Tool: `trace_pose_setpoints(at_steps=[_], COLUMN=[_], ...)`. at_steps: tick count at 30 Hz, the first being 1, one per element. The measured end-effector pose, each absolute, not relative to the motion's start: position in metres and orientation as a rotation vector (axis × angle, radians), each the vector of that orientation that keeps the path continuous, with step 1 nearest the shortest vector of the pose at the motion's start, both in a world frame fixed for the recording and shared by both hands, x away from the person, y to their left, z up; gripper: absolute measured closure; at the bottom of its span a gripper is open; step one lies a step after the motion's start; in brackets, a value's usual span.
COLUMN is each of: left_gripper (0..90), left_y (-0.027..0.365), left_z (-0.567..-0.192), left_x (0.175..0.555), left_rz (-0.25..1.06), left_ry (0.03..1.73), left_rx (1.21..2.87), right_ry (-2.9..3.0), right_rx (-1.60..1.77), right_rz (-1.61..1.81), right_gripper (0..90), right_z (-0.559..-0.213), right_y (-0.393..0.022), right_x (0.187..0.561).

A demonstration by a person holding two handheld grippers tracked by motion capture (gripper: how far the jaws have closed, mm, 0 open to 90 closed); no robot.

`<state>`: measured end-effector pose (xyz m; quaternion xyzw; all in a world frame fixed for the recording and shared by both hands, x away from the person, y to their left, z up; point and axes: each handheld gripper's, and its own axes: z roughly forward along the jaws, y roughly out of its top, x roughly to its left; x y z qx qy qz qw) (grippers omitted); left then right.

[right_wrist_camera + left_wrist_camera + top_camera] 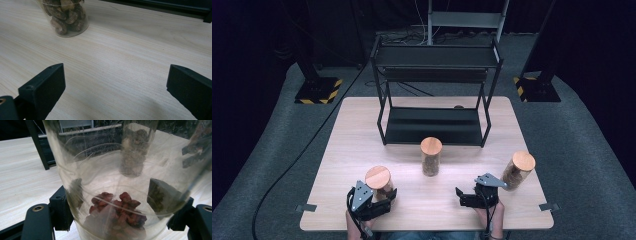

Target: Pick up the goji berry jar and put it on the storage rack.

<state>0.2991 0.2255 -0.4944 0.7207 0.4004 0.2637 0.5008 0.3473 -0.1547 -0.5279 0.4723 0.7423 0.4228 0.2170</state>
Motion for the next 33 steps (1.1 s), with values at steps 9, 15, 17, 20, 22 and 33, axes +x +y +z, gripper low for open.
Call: trace_pose_setpoints(at_steps=[9, 15, 17, 20, 22, 33], left_gripper=[25.0, 25.0, 25.0, 25.0, 25.0, 25.0], left_y=[0.226, 0.225, 0.224, 0.224, 0.225, 0.227], left_z=[-0.493, -0.491, -0.491, -0.489, -0.489, -0.485], left_x=[0.303, 0.306, 0.306, 0.307, 0.308, 0.315], left_rz=[0.638, 0.637, 0.64, 0.645, 0.648, 0.662], left_ry=[0.97, 0.963, 0.964, 0.959, 0.956, 0.955], left_rx=[1.732, 1.734, 1.736, 1.735, 1.737, 1.734], right_ry=[2.074, 2.072, 2.075, 2.088, 2.088, 2.1], right_rx=[1.308, 1.31, 1.308, 1.313, 1.31, 1.306], right_rz=[1.169, 1.166, 1.166, 1.168, 1.168, 1.156], right_gripper=[1.1, 1.1, 1.1, 1.1, 1.2, 1.2], right_z=[-0.528, -0.528, -0.528, -0.528, -0.528, -0.528], right_y=[-0.154, -0.154, -0.154, -0.154, -0.154, -0.153], right_x=[0.348, 0.348, 0.348, 0.349, 0.349, 0.35])
